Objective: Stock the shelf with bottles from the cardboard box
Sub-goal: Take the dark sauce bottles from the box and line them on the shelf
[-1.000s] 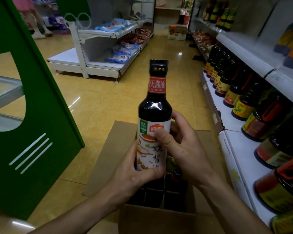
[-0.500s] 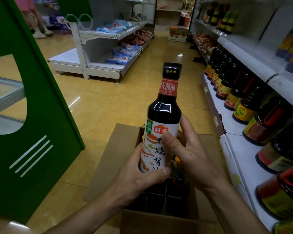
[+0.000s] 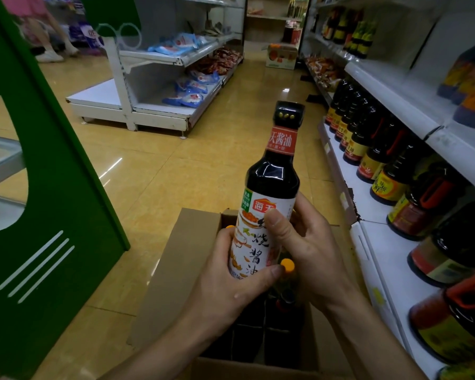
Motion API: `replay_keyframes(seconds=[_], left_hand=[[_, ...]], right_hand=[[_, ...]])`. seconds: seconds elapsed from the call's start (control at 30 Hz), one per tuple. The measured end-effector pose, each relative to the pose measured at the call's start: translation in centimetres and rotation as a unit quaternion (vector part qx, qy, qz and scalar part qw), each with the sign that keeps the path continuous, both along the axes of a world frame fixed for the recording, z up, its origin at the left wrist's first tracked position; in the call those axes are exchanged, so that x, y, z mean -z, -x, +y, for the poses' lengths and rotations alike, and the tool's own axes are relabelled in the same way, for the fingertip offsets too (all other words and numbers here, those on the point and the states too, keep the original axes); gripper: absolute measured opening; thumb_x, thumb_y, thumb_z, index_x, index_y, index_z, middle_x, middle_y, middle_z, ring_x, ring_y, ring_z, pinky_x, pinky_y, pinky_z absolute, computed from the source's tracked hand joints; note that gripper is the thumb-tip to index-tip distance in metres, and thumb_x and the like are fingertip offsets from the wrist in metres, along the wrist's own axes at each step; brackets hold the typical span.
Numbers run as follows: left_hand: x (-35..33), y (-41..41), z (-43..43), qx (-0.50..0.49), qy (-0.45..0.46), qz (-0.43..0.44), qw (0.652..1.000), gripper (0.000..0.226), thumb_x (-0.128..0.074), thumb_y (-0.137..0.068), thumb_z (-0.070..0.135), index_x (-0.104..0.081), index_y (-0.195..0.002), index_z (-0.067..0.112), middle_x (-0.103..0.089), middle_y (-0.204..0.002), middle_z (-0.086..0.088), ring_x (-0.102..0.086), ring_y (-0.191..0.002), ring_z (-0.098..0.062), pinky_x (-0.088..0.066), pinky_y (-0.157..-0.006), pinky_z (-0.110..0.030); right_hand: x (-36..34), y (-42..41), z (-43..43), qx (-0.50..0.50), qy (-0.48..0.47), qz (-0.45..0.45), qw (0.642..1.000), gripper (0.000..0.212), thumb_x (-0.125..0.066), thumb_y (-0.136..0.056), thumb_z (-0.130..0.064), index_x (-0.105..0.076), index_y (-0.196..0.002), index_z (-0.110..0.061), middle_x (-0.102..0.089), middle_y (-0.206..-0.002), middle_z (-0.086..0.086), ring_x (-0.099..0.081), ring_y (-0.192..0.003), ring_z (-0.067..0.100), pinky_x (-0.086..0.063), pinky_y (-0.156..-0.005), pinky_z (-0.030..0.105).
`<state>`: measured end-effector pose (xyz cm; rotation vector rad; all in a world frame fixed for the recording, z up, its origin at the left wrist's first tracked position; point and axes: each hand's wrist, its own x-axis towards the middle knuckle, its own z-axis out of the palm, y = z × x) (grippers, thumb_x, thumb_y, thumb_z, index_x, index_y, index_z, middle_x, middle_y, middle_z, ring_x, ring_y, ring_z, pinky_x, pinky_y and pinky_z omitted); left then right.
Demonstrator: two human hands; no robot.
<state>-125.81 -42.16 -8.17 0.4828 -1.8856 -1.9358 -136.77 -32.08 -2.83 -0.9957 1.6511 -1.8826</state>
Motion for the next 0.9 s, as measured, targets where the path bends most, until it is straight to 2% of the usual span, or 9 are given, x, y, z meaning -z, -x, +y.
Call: replay_keyframes(seconds=[0.2, 0.4, 0.47, 0.57, 0.67, 0.83, 0.9], left_hand=[[-2.5, 1.0, -0.1, -0.013, -0.003, 0.024, 1.0, 0.055, -0.086, -0.077, 0.022, -0.056, -0.122, 0.024, -0.075, -0.104, 0.0, -0.075, -0.094, -0.019, -0.061, -0.074, -0.029], [-7.2, 2.0, -0.4, -0.02, 0.002, 0.027, 0.999, 0.062, -0.087, -0.069, 0.036, -0.054, -0.121, 0.026, -0.073, -0.102, -0.004, -0.075, -0.091, -0.024, -0.063, -0.071, -0.039], [-10.0, 2.1, -0.4, -0.017, 0.007, 0.027, 0.999, 0.06, -0.087, -0.072, 0.032, -0.053, -0.121, 0.026, -0.073, -0.102, -0.004, -0.075, -0.09, -0.023, -0.064, -0.071, -0.038], [-15.7, 2.0, -0.3, -0.014, 0.015, 0.028, 0.999, 0.057, -0.087, -0.078, 0.023, -0.053, -0.123, 0.023, -0.073, -0.102, -0.003, -0.075, -0.09, -0.019, -0.064, -0.071, -0.033], [-22.7, 1.5, -0.2, -0.012, 0.015, 0.033, 0.999, 0.06, -0.083, -0.073, 0.029, -0.053, -0.124, 0.024, -0.073, -0.102, 0.003, -0.074, -0.092, -0.013, -0.062, -0.073, -0.029], [-36.7, 0.3, -0.1, 0.002, 0.0, 0.038, 0.999, 0.058, -0.082, -0.073, 0.031, -0.052, -0.122, 0.026, -0.072, -0.1, 0.0, -0.073, -0.088, -0.021, -0.065, -0.073, -0.043], [-42.3, -0.3, 0.1, 0.004, -0.002, 0.04, 0.999, 0.057, -0.083, -0.074, 0.03, -0.052, -0.122, 0.027, -0.072, -0.1, 0.001, -0.073, -0.088, -0.022, -0.064, -0.074, -0.045]], right_hand=[[-2.7, 0.9, -0.6, -0.017, 0.007, 0.01, 1.0, 0.055, -0.066, -0.083, -0.043, -0.06, -0.134, -0.024, -0.075, -0.116, -0.005, -0.072, -0.109, 0.011, -0.058, -0.082, 0.022], [-7.6, 1.6, -0.9, -0.005, 0.01, 0.022, 1.0, 0.052, -0.064, -0.085, -0.041, -0.059, -0.131, -0.017, -0.076, -0.113, -0.004, -0.072, -0.107, 0.011, -0.057, -0.083, 0.021], [-10.2, 1.7, -1.0, -0.002, 0.007, 0.024, 1.0, 0.052, -0.064, -0.086, -0.041, -0.059, -0.131, -0.016, -0.076, -0.111, -0.004, -0.073, -0.106, 0.012, -0.057, -0.082, 0.022], [-15.9, 1.8, -0.9, -0.002, 0.003, 0.022, 1.0, 0.051, -0.064, -0.085, -0.042, -0.06, -0.131, -0.018, -0.076, -0.113, -0.003, -0.072, -0.108, 0.015, -0.058, -0.083, 0.024], [-22.8, 1.4, -0.8, 0.002, -0.002, 0.027, 1.0, 0.051, -0.065, -0.084, -0.042, -0.061, -0.13, -0.02, -0.076, -0.115, -0.003, -0.072, -0.11, 0.014, -0.057, -0.084, 0.024], [-36.6, 0.6, -0.8, -0.002, -0.008, 0.048, 0.999, 0.049, -0.064, -0.085, -0.041, -0.06, -0.131, -0.023, -0.075, -0.114, -0.009, -0.071, -0.109, 0.01, -0.056, -0.085, 0.021], [-42.1, 0.1, -0.6, -0.004, -0.011, 0.056, 0.998, 0.049, -0.065, -0.085, -0.041, -0.06, -0.131, -0.023, -0.075, -0.116, -0.008, -0.071, -0.111, 0.011, -0.056, -0.086, 0.022]])
